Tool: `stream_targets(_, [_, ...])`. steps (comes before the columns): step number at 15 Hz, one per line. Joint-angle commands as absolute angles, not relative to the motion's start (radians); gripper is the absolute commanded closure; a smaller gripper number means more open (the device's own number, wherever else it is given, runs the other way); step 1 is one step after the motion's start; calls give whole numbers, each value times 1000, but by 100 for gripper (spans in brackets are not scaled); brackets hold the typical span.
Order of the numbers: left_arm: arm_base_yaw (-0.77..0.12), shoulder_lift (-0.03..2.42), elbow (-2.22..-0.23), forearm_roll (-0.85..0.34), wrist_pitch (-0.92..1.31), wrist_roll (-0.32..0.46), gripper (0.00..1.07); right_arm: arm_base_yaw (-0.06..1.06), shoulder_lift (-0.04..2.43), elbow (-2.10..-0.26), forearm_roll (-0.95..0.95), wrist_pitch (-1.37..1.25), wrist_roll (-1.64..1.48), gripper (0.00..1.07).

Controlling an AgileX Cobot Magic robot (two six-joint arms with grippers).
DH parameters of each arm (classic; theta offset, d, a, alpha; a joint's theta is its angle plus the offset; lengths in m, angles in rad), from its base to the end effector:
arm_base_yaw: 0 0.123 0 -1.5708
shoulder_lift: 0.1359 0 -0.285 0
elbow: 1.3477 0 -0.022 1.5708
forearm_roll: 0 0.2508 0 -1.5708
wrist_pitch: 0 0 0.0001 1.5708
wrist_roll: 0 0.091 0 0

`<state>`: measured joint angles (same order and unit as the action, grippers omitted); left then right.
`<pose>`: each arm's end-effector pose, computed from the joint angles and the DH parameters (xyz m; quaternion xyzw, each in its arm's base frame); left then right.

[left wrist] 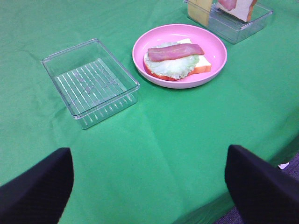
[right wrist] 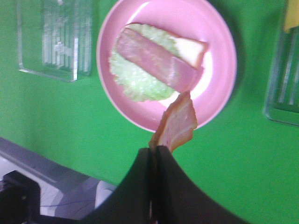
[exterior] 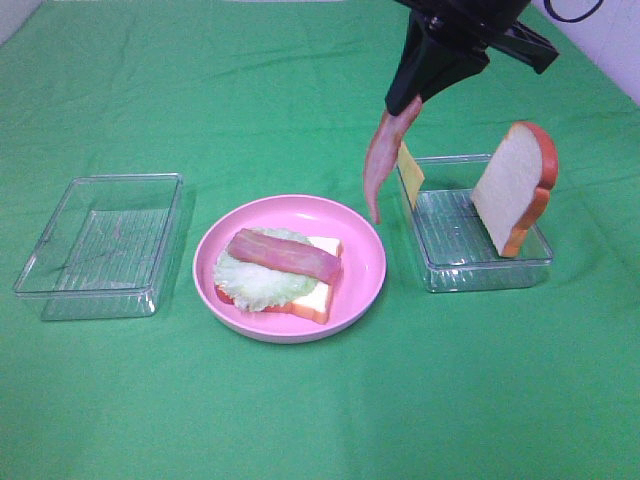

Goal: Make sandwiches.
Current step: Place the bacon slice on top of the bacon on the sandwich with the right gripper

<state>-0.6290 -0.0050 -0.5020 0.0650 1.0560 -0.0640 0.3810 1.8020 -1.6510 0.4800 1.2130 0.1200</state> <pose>-0.0016 0.0075 0.2783 0.2356 0.8164 -0.1482 0.5060 0.3389 0.1782 0.3175 -0.0757 0.9592 0.2604 0.0802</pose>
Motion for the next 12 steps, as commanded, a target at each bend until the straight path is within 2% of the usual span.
stream_targets(1, [-629,-25,-499,66,1046,-66,24,435,1822,-1648,553,1121,82,107])
stream_targets(5, [-629,-25,-499,66,1046,-66,24,541,1921,-1648,651,933,79,107])
stream_targets(10, [-629,-25,-499,66,1046,-66,24,559,2115,-1648,1072,832,-167,107])
stream_targets(12, [-629,-25,-499,66,1046,-66,24,558,2155,-1648,1067,832,-202,107])
